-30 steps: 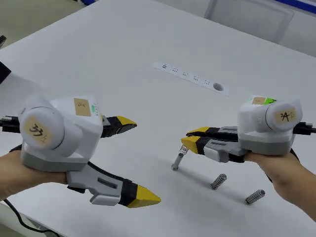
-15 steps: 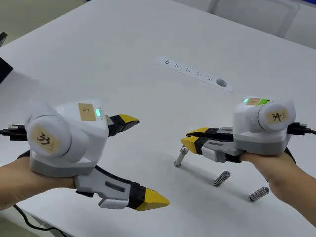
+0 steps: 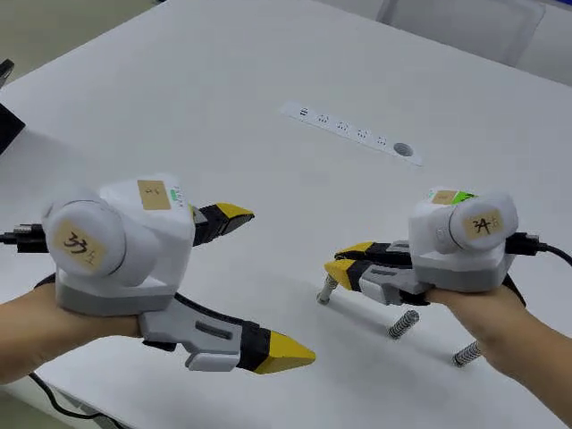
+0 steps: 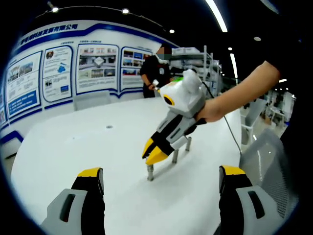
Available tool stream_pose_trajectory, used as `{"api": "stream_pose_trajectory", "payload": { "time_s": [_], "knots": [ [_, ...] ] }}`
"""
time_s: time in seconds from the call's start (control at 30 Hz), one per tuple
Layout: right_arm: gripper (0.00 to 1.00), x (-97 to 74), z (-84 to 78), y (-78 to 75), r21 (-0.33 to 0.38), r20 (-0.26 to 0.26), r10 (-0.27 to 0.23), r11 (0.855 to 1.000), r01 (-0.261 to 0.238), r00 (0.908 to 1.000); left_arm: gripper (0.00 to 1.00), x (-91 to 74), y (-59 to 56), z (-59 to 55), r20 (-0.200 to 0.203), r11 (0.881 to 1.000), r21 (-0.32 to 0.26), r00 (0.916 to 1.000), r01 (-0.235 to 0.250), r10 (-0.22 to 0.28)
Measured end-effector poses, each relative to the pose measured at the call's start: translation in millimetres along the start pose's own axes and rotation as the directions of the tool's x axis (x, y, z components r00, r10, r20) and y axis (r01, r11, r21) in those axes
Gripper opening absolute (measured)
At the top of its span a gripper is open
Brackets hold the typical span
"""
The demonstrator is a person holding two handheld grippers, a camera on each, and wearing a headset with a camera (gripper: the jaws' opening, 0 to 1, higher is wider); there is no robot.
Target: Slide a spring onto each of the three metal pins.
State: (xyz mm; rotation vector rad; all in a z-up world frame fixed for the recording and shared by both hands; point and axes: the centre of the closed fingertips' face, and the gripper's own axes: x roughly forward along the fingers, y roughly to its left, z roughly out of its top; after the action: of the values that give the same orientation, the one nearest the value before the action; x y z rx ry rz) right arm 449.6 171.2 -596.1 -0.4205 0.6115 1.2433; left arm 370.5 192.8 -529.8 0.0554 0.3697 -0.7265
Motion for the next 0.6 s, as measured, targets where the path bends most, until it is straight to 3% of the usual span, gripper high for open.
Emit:
{"api": "stream_pose_trajectory", "payload": {
  "time_s": [0.17, 0.6],
  "knots": [
    [0.12, 6.6, -6.5, -3.5, 0.015, -0.008, -0.043, 0.999, 0.043, 0.999, 1.0, -0.1, 0.1, -4.9, -0.018, 1.0, 0.003, 0.9998, 0.001, 0.0],
    [0.12, 15.5, -24.9, -8.0, 0.022, -0.053, -0.074, 0.997, 0.076, 0.9958, 0.99, 2.6, -2.5, -8.9, -0.03, 1.0, -0.005, 0.9995, 0.006, -0.006]
  ]
}}
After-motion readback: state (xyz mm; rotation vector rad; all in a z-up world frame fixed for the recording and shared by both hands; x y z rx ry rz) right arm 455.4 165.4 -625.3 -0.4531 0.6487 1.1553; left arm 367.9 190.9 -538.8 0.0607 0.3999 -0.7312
